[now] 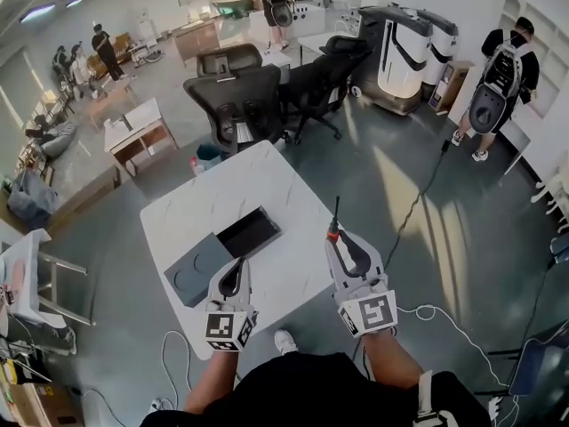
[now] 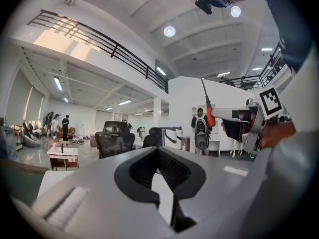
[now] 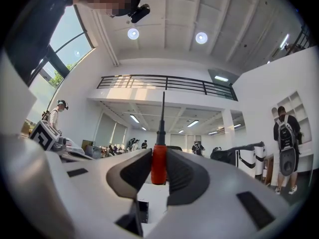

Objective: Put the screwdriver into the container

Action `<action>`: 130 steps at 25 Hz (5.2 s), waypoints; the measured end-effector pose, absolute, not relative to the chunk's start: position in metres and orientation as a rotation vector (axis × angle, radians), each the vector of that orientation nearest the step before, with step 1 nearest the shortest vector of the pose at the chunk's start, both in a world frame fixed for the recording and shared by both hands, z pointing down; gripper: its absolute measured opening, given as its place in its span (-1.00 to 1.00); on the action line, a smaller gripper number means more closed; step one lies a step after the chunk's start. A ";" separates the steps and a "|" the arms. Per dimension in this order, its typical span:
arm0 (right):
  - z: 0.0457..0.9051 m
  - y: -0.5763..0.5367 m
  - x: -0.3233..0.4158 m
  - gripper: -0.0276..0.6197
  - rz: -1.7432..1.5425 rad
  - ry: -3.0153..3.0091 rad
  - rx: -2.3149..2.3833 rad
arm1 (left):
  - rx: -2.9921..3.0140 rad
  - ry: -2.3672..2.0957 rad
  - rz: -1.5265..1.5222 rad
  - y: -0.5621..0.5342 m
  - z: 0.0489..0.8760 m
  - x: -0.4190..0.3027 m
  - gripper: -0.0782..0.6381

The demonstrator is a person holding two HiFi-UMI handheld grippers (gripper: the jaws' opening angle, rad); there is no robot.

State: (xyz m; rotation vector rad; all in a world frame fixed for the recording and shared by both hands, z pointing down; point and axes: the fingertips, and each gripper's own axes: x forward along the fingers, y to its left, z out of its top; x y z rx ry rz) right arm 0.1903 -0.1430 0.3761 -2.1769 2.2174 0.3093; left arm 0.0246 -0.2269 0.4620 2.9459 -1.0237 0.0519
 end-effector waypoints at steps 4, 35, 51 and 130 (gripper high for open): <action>0.378 -0.164 0.182 -0.62 0.304 2.222 -2.191 | 2.944 -1.036 0.043 -0.250 0.460 0.012 -0.76; 0.442 -0.337 0.180 -0.62 0.355 2.714 -1.826 | 2.617 -1.481 0.055 -0.331 0.494 -0.023 -0.76; 0.549 -0.381 0.127 -0.62 0.852 3.306 -1.491 | 2.472 -1.641 0.162 -0.326 0.530 -0.055 -0.76; 0.429 -0.342 0.113 -0.90 0.090 2.790 -1.437 | 2.617 -1.605 -0.050 -0.324 0.444 -0.045 -0.76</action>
